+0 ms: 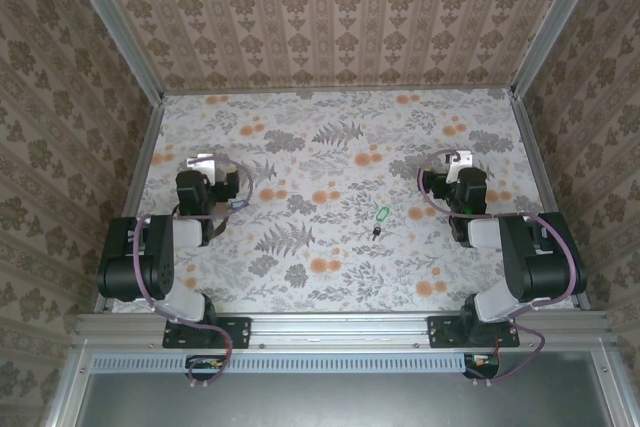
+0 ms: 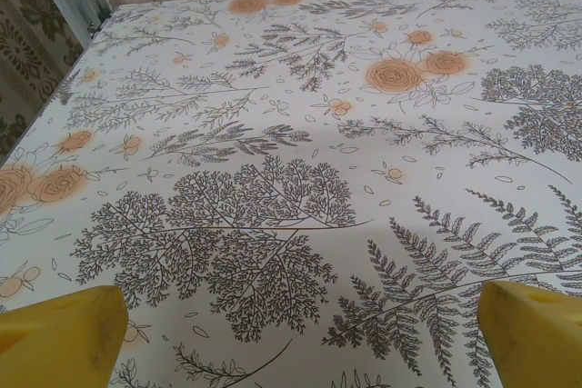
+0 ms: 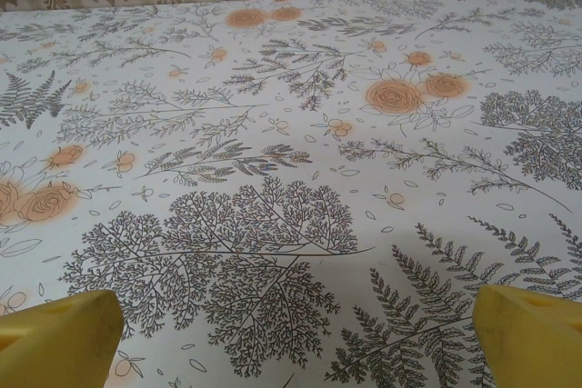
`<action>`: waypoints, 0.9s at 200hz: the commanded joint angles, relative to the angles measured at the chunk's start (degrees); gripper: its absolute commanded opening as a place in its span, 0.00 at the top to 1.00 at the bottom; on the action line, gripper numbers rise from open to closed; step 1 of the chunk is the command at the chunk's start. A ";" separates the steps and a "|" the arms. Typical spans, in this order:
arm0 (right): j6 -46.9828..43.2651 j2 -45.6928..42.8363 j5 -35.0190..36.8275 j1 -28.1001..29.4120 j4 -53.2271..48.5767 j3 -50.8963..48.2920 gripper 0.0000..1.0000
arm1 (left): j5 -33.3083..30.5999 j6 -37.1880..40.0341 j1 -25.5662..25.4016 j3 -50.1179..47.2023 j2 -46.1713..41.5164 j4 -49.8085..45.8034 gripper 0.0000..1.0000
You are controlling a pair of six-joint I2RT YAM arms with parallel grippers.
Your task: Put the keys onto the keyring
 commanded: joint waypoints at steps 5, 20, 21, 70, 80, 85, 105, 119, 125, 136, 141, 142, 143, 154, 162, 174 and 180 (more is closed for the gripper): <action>-0.57 0.26 -0.95 -0.21 1.41 0.38 0.00 | 1.27 1.17 0.59 -0.37 -0.20 1.04 0.00; -0.56 0.16 -0.95 -0.21 1.49 0.33 0.00 | 1.32 1.16 0.54 -0.37 -0.23 1.01 0.00; -0.57 0.14 -0.95 -0.21 1.45 0.38 0.00 | 1.29 1.12 0.54 -0.37 -0.24 1.04 0.00; 0.15 -0.57 2.85 0.22 0.41 0.64 0.00 | 1.26 1.33 0.37 -0.44 -0.42 1.00 0.00; 0.99 -1.84 5.25 0.42 -1.04 1.12 0.00 | 1.15 1.47 0.18 0.52 -1.39 -1.33 0.00; 1.39 -3.25 6.49 0.45 -3.58 1.93 0.00 | 0.70 1.59 -0.02 1.08 -1.97 -2.96 0.00; 1.42 -9.66 8.93 0.84 -16.64 6.37 0.00 | -2.87 0.81 -1.13 4.97 -6.56 -14.75 0.00; 2.04 -13.26 11.08 2.26 -20.07 7.16 0.00 | -4.25 -0.53 -1.99 7.09 -9.45 -21.30 0.00; 3.20 -14.74 11.33 2.53 -22.12 7.85 0.00 | -5.00 -1.32 -2.63 7.49 -10.80 -23.30 0.00; 6.01 -17.10 11.53 2.69 -28.48 9.99 0.00 | -6.56 -2.00 -4.08 8.19 -13.25 -26.92 0.00; 7.14 -17.98 11.37 2.89 -31.49 11.24 0.00 | -7.25 -2.54 -4.79 8.83 -14.48 -28.84 0.00; 7.33 -18.07 11.32 2.88 -32.31 11.50 0.00 | -7.39 -2.58 -4.85 8.94 -14.70 -29.31 0.00; 7.47 -18.25 11.29 2.92 -33.03 11.76 0.00 | -7.50 -2.64 -5.06 9.03 -14.95 -29.72 0.00; 9.37 -19.44 10.60 3.72 -39.47 14.27 0.00 | -7.61 -4.33 -6.46 9.90 -17.66 -33.33 0.00; 10.59 -19.74 9.74 4.60 -43.29 16.14 0.00 | -6.90 -6.46 -7.17 10.00 -19.67 -34.97 0.00; 10.77 -19.12 7.33 6.82 -47.89 18.65 0.00 | -4.86 -11.08 -7.54 9.79 -22.43 -36.58 0.00; 10.38 -18.49 7.00 8.34 -49.71 19.89 0.00 | -5.21 -14.50 -7.59 10.16 -23.52 -38.93 0.00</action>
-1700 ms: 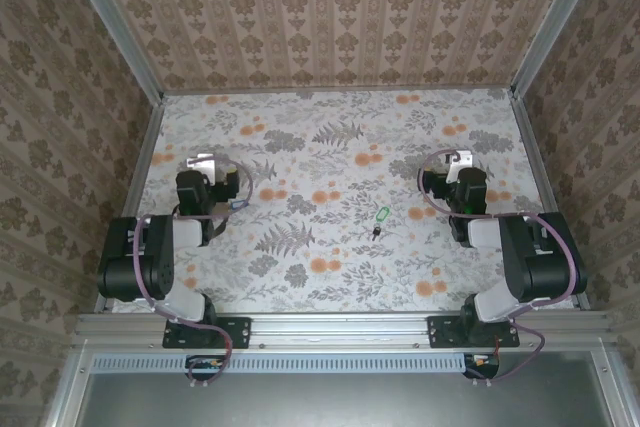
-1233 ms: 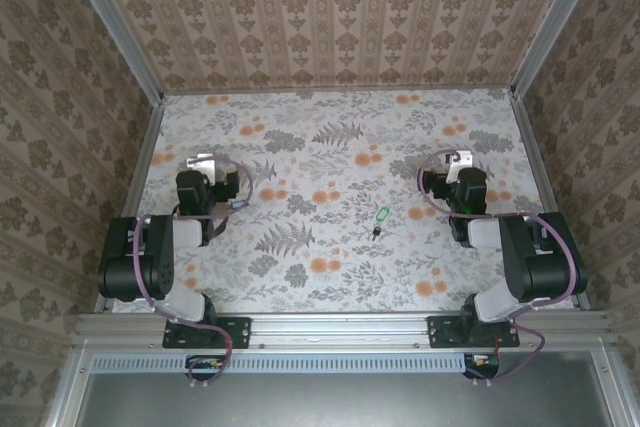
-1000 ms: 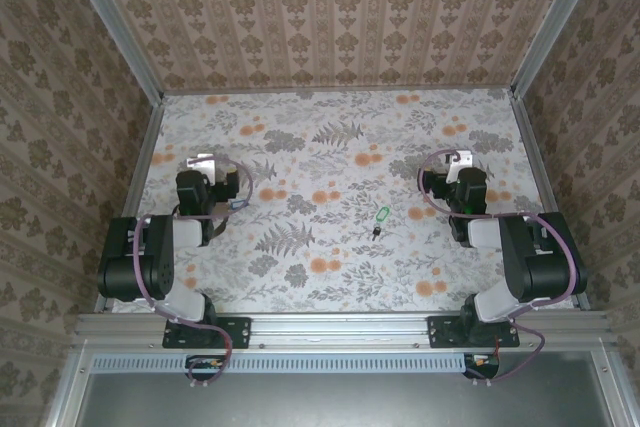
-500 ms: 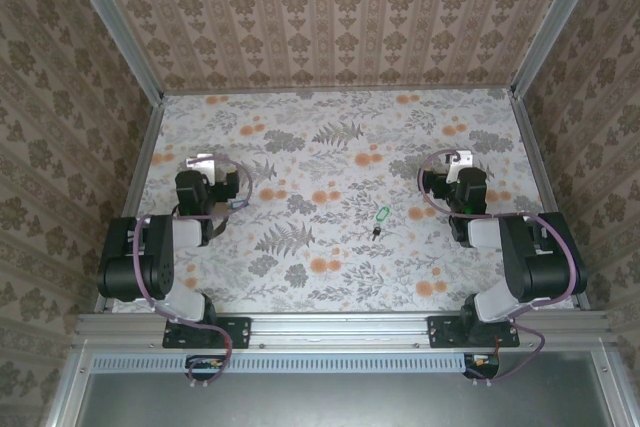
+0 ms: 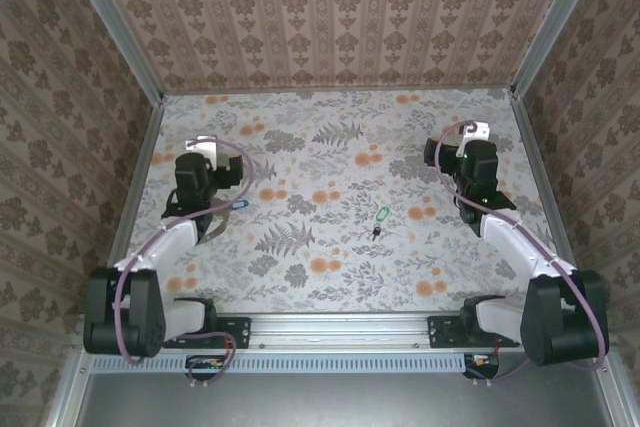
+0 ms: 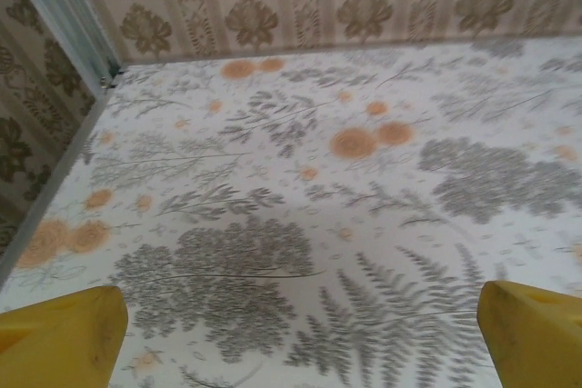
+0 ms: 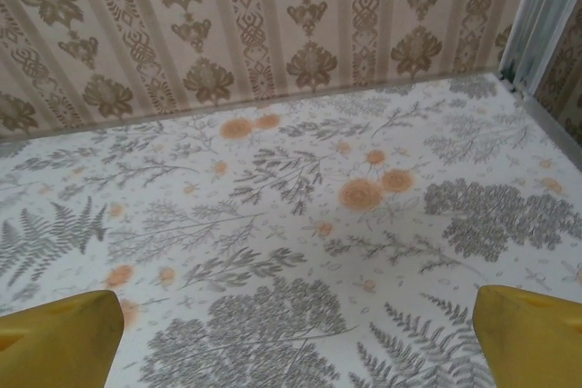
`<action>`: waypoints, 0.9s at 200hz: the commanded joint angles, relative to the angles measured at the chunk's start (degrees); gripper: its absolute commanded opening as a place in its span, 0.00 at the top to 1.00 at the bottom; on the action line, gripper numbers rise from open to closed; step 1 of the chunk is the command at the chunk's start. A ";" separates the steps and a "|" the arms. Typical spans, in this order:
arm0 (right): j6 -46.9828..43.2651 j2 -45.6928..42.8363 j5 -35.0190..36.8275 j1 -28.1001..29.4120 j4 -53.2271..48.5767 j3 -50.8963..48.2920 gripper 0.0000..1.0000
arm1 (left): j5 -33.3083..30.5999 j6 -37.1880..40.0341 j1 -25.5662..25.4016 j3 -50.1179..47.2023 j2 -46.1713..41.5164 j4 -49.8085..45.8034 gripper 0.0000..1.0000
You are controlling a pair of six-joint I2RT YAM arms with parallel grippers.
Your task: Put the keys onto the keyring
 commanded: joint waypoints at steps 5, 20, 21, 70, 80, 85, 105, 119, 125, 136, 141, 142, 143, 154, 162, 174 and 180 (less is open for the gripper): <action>2.85 1.17 -1.89 5.01 -17.31 5.03 0.00 | -0.99 -12.81 -0.56 2.10 -4.91 -14.04 0.00; 2.62 2.46 -4.64 7.96 -19.90 7.20 0.00 | -1.35 -16.90 0.13 7.04 -5.00 -25.71 0.00; 2.63 2.57 -5.00 8.10 -19.97 7.34 0.00 | -1.17 -17.04 0.19 7.30 -4.92 -26.50 0.00; 4.12 8.32 -13.96 15.52 -18.50 10.44 0.00 | 7.26 -19.94 1.20 12.62 3.14 -40.72 0.00; 4.43 10.91 -16.58 15.71 -16.47 10.83 0.00 | 5.79 -19.97 0.32 14.16 6.83 -43.27 0.00; 4.61 13.28 -18.11 15.70 -16.44 11.62 0.00 | 5.34 -20.54 0.30 14.07 7.89 -43.21 0.00; 4.33 16.68 -23.13 16.91 -15.28 13.58 0.00 | 7.53 -23.78 3.29 11.91 9.38 -39.93 0.00; 2.76 16.94 -23.58 18.94 -15.35 14.31 0.00 | 10.73 -24.83 6.06 11.70 11.18 -38.87 0.00; 1.99 17.05 -23.32 19.69 -15.67 14.61 0.00 | 11.79 -24.96 6.71 11.79 12.04 -38.65 0.00; 0.83 17.22 -23.12 20.76 -15.80 14.81 0.00 | 13.18 -25.09 7.02 12.32 13.83 -38.67 0.00; 0.53 17.34 -23.12 20.98 -15.78 14.86 0.00 | 13.80 -25.22 7.02 12.54 14.53 -38.55 0.00; 0.53 17.39 -23.12 21.07 -15.76 14.87 0.00 | 13.92 -25.29 7.02 12.56 14.60 -38.46 0.00; 0.57 17.42 -23.12 21.07 -15.79 14.87 0.00 | 14.11 -25.32 7.07 12.61 14.64 -38.37 0.00; 0.39 17.53 -23.44 21.22 -15.70 14.80 0.00 | 15.49 -25.67 6.90 12.69 16.07 -37.59 0.00; 0.35 17.53 -23.55 21.17 -15.86 14.96 0.00 | 16.18 -25.97 6.93 12.84 17.06 -37.16 0.00; 0.16 17.11 -23.47 21.15 -16.41 15.27 0.00 | 16.90 -26.18 6.89 13.10 18.48 -36.89 0.00; -0.12 16.66 -23.47 21.16 -16.88 15.47 0.00 | 17.32 -26.30 6.80 13.00 19.08 -36.51 0.00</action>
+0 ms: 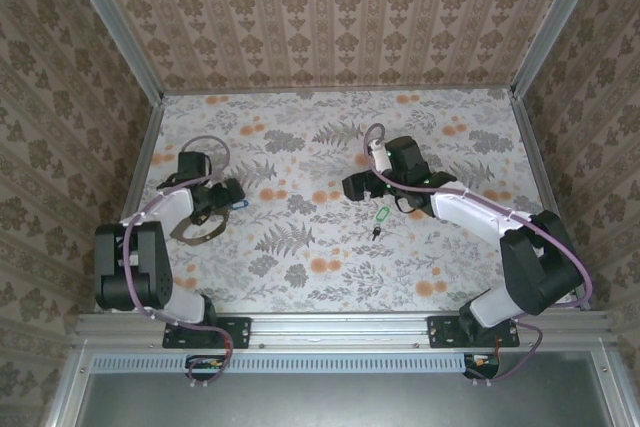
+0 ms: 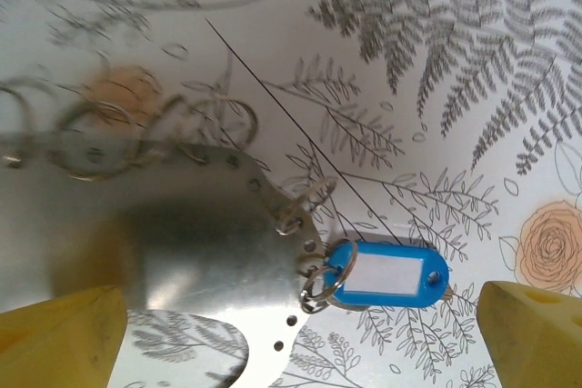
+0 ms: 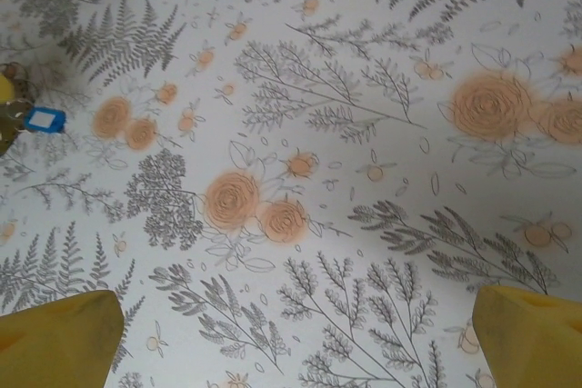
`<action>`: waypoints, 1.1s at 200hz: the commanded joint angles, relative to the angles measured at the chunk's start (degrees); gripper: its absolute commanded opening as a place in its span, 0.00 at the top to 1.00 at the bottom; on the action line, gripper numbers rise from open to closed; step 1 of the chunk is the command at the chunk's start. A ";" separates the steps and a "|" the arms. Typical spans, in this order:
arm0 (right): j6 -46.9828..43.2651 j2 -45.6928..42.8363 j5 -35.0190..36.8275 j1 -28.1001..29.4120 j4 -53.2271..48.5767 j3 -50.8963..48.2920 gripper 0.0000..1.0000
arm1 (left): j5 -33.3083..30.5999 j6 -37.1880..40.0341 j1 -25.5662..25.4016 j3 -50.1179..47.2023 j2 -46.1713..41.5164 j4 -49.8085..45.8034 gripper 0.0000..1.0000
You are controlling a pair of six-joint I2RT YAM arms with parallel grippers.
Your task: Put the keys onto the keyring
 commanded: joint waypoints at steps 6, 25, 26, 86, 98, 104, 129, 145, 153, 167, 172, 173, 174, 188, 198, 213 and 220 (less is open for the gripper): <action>-1.69 -1.35 -1.03 -0.22 -1.07 1.99 0.00 | 4.39 -2.35 -0.44 1.23 2.39 1.29 0.00; -2.94 -3.73 0.72 -0.30 -3.27 2.99 0.00 | 4.23 -2.89 -2.07 1.09 2.99 2.08 0.00; -2.99 -3.89 0.79 -0.31 -3.46 3.02 0.00 | 4.23 -2.94 -2.25 1.10 3.07 2.14 0.00; -2.73 -11.86 1.56 -4.51 -6.11 1.26 0.00 | 5.55 -7.14 -10.20 -1.71 2.13 4.01 0.00; -2.40 -12.64 1.40 -5.40 -6.11 0.37 0.01 | 5.92 -8.84 -12.96 -2.96 1.22 4.75 0.00; -2.31 -12.91 1.30 -5.79 -6.11 0.14 0.01 | 6.13 -9.84 -14.56 -3.62 0.95 5.32 0.00; -1.20 -13.03 -0.08 -7.44 -5.63 -0.81 0.01 | 6.71 -13.89 -21.76 -5.66 0.36 7.56 0.00; -0.14 -12.79 -1.61 -8.79 -5.28 -1.37 0.02 | 7.46 -16.19 -26.80 -6.01 0.05 8.46 0.00; 0.18 -12.71 -1.79 -9.05 -5.14 -1.72 0.02 | 7.95 -16.86 -28.77 -5.81 -0.14 8.61 0.00; 0.33 -12.43 -1.79 -9.28 -5.05 -2.18 0.03 | 8.40 -17.30 -31.61 -4.78 -1.00 7.90 0.00; 0.33 -12.27 -1.83 -9.28 -5.03 -2.42 0.03 | 8.63 -17.13 -32.28 -4.22 -1.61 7.34 0.00; 0.35 -12.21 -1.81 -9.28 -5.00 -2.45 0.03 | 8.62 -17.09 -32.39 -4.06 -1.78 7.27 0.00; 0.37 -12.18 -1.80 -9.32 -5.03 -2.46 0.03 | 8.71 -17.07 -32.48 -3.94 -1.91 7.15 0.00; 0.53 -11.35 -2.18 -9.40 -4.93 -2.68 0.04 | 8.71 -15.77 -33.02 -2.10 -4.39 4.04 0.00; 0.70 -10.77 -2.93 -9.40 -4.87 -2.70 0.06 | 8.13 -13.95 -32.50 -0.87 -6.71 0.98 0.00; 0.92 -9.35 -4.59 -8.98 -4.72 -2.33 0.10 | 7.28 -11.03 -30.17 0.48 -10.45 -3.51 0.02; 0.87 -8.66 -4.85 -8.41 -4.93 -1.85 0.13 | 7.17 -9.91 -28.68 0.66 -12.27 -5.17 0.03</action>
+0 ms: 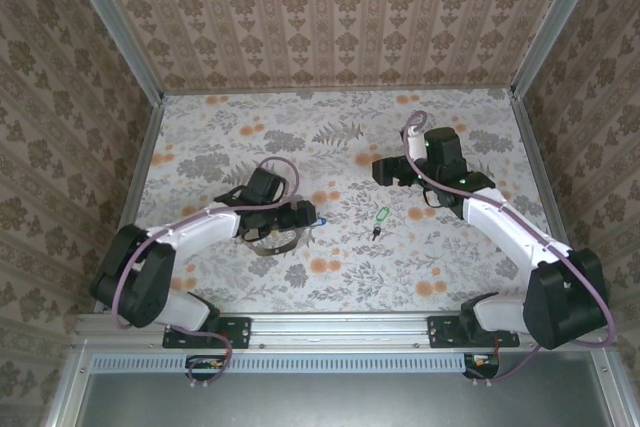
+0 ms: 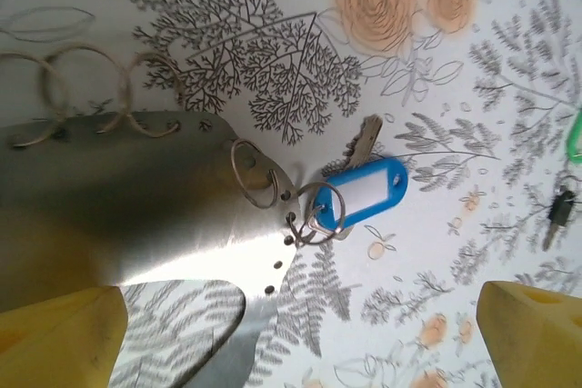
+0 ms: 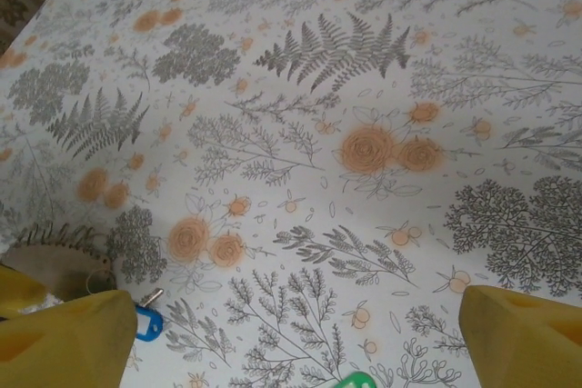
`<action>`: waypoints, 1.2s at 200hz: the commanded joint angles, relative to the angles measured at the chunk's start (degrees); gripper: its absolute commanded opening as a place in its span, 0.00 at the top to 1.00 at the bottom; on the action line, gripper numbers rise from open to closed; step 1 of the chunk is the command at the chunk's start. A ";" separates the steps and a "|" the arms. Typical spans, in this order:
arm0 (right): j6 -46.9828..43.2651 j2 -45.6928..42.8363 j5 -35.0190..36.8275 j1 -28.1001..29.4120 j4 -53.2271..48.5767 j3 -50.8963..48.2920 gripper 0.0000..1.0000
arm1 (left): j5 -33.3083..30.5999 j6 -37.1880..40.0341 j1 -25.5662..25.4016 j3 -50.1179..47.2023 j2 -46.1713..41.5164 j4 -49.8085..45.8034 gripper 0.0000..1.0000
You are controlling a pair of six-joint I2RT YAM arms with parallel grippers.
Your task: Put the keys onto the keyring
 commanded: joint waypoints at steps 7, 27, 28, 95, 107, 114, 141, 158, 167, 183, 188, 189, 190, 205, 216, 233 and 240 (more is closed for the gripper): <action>0.85 3.16 -3.05 1.74 -0.84 0.68 0.15 | -0.41 4.75 5.29 3.07 -7.63 -9.51 0.04; 0.43 6.94 -3.33 5.44 -1.91 3.33 0.21 | 0.18 6.55 10.43 1.44 -11.85 -10.63 0.19; 0.43 7.11 -3.28 5.65 -2.00 3.44 0.21 | 0.31 6.60 10.56 1.33 -11.98 -10.67 0.20; 3.24 11.57 -5.85 9.35 1.45 2.33 0.30 | -1.43 4.08 3.36 1.38 -6.70 -6.00 0.54; 2.80 10.57 -6.29 9.55 2.04 1.30 0.30 | -2.47 5.17 1.97 2.51 -4.64 -6.45 0.56; 2.48 9.90 -6.45 9.60 2.40 0.62 0.29 | -3.29 6.30 1.32 3.46 -3.52 -7.00 0.57; 0.92 7.40 -7.46 9.64 2.79 -1.59 0.27 | -7.18 11.60 -0.97 8.36 1.07 -10.64 0.64; -0.01 5.96 -8.01 9.66 3.22 -2.95 0.25 | -8.50 13.23 -1.44 10.56 4.00 -12.71 0.65; -0.43 5.36 -7.75 9.64 3.72 -3.82 0.23 | -8.67 13.05 -1.36 10.79 4.77 -12.58 0.65; -0.78 3.35 -6.84 9.62 4.72 -5.27 0.17 | -8.90 11.90 -1.26 11.04 6.07 -12.14 0.63; -0.81 3.14 -6.71 9.64 5.08 -5.63 0.08 | -8.98 11.49 -1.26 11.03 6.38 -11.91 0.61; -0.85 3.06 -6.68 9.64 5.14 -5.65 0.06 | -8.97 11.40 -1.26 11.01 6.45 -11.88 0.60; -0.88 3.02 -6.67 9.64 5.17 -5.71 0.03 | -9.01 11.36 -1.26 11.04 6.48 -11.82 0.59; -0.68 2.71 -6.55 9.56 6.47 -6.41 0.00 | -9.65 10.38 -1.35 11.30 7.48 -11.30 0.52; -0.38 2.81 -5.98 9.59 7.04 -6.75 0.00 | -9.65 9.77 -1.35 11.58 8.24 -11.06 0.53; -0.46 2.99 -5.31 9.42 7.58 -6.97 0.00 | -9.48 8.70 -1.59 11.52 8.92 -10.29 0.56; -0.46 2.98 -5.10 9.24 7.87 -7.08 0.00 | -9.53 8.37 -1.77 11.57 9.07 -10.21 0.58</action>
